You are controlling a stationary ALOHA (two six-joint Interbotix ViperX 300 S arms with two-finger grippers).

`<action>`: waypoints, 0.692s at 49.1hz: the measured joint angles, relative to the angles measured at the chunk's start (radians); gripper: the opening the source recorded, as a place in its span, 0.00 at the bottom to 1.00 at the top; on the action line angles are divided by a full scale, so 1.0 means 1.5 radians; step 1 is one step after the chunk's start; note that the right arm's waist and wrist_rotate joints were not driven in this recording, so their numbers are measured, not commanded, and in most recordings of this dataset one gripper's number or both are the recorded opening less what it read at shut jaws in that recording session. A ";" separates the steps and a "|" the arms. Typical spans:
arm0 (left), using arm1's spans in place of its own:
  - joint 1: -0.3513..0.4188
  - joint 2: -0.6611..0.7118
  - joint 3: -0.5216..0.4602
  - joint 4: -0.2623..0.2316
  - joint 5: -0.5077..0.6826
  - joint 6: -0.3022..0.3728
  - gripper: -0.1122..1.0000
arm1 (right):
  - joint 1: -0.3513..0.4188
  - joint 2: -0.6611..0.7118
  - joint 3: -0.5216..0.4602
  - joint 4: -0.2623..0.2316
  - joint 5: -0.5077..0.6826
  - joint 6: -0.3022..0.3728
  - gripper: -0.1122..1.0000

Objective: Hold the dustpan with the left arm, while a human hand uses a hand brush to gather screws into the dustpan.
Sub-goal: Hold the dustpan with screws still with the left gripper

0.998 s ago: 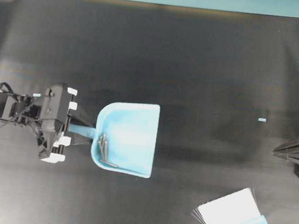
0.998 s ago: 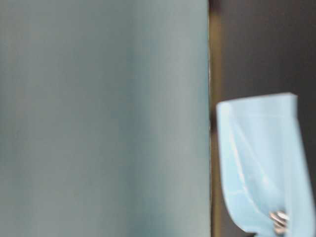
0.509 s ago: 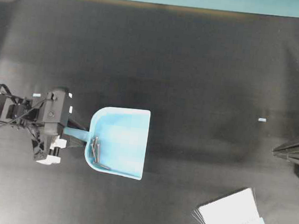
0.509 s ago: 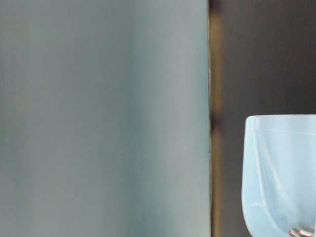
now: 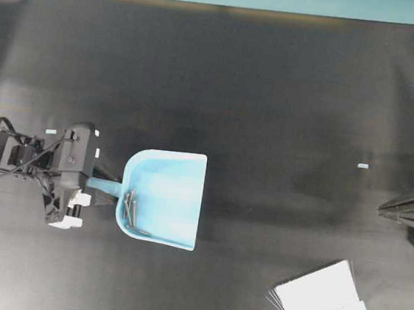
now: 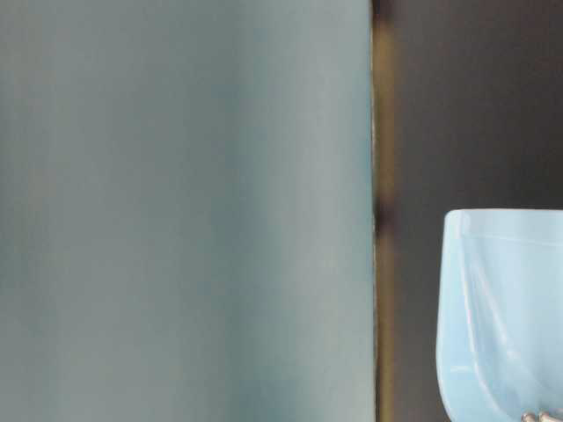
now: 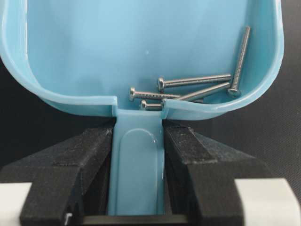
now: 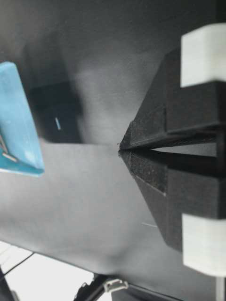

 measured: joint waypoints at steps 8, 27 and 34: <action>0.000 0.000 0.000 0.000 0.000 0.001 0.37 | 0.000 -0.001 0.000 0.000 0.001 0.000 0.10; 0.000 -0.001 0.006 0.000 0.001 0.001 0.37 | 0.000 -0.001 0.000 0.000 0.000 0.000 0.10; -0.001 -0.004 0.011 0.000 0.001 0.001 0.37 | 0.000 -0.001 0.000 0.000 0.000 0.001 0.10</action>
